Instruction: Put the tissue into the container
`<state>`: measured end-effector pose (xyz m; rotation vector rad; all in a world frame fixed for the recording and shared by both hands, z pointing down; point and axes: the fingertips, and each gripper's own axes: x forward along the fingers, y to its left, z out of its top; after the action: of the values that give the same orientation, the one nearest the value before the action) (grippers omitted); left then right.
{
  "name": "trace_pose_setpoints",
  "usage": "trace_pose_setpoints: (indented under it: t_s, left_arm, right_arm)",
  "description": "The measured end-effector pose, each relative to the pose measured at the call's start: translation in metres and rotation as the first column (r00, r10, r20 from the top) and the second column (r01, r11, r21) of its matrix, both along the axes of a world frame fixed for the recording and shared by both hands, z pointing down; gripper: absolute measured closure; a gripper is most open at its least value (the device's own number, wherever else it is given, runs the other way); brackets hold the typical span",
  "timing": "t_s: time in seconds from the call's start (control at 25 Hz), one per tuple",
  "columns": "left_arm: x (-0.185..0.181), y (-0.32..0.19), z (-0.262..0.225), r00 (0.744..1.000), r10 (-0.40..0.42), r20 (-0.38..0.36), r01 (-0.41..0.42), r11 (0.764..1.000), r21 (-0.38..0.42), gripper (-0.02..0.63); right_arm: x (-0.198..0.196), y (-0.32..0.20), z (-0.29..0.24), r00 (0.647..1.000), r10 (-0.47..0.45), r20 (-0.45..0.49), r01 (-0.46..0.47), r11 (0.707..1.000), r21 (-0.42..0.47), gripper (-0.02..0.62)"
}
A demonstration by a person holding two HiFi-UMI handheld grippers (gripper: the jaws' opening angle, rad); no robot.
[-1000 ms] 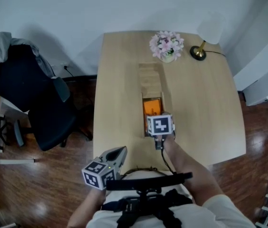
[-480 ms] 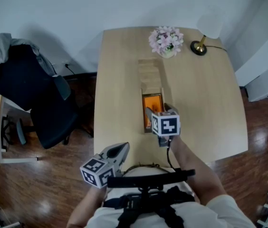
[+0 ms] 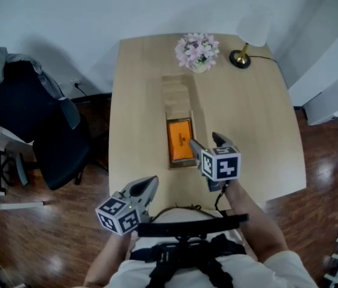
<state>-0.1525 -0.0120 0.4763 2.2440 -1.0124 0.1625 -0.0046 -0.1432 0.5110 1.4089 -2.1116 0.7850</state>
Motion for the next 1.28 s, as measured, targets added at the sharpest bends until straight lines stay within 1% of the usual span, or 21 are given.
trace_pose_setpoints:
  t_s: [0.56,0.84,1.28]
  left_arm:
    - [0.035,-0.013,-0.013,0.999,-0.031,-0.014,0.031,0.999,-0.015,0.603]
    - [0.055,-0.018,-0.015,0.999,-0.034,-0.002,0.034,0.999,-0.018,0.603]
    - [0.082,-0.022,-0.021,0.999,-0.034,0.003,0.034,0.999,-0.014,0.603]
  right_arm:
    - [0.061,0.002,-0.016,1.000,0.029,0.002,-0.029,0.999,0.016,0.245]
    - [0.091,0.002,-0.021,0.999,0.040,0.003,-0.040,0.999,0.014,0.245]
    - [0.128,0.008,-0.031,0.998,0.043,0.045,-0.044,0.999,0.022,0.245]
